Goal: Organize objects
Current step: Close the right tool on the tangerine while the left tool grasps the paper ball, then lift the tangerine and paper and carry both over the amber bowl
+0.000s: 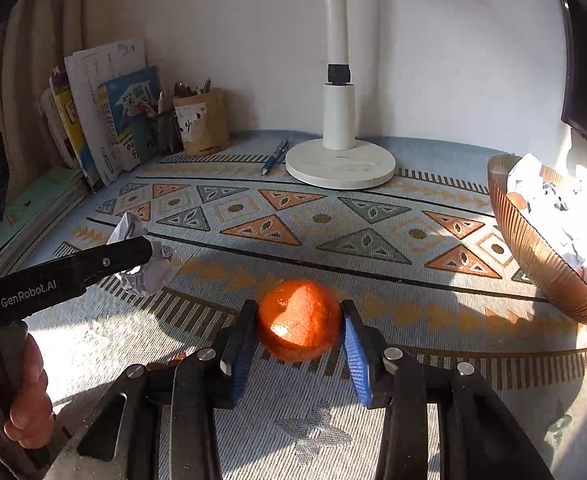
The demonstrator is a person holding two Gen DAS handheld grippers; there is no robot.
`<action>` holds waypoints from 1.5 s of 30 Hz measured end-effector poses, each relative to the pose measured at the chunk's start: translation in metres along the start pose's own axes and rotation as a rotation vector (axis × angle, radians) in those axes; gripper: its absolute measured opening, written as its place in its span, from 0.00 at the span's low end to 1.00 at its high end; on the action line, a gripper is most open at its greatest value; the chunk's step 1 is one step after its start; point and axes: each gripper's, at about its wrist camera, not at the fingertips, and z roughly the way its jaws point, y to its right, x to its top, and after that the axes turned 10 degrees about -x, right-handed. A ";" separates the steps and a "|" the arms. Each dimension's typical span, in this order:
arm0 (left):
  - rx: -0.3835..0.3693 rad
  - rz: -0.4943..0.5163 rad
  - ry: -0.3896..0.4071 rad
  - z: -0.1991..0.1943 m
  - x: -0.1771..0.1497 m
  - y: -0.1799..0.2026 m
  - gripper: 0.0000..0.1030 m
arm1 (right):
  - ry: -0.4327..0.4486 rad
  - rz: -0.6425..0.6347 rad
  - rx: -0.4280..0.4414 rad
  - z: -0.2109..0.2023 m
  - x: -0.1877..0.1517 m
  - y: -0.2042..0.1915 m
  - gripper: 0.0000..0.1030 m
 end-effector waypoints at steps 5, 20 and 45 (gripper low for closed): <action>0.029 0.093 0.050 -0.013 -0.011 0.010 0.49 | -0.022 0.002 -0.024 -0.004 -0.017 0.006 0.38; 0.109 0.175 -0.060 0.006 -0.020 0.026 0.55 | -0.081 0.042 0.048 0.003 -0.020 0.015 0.51; 0.127 0.197 -0.076 0.009 -0.019 0.029 0.55 | -0.112 0.027 0.013 0.012 -0.018 0.013 0.39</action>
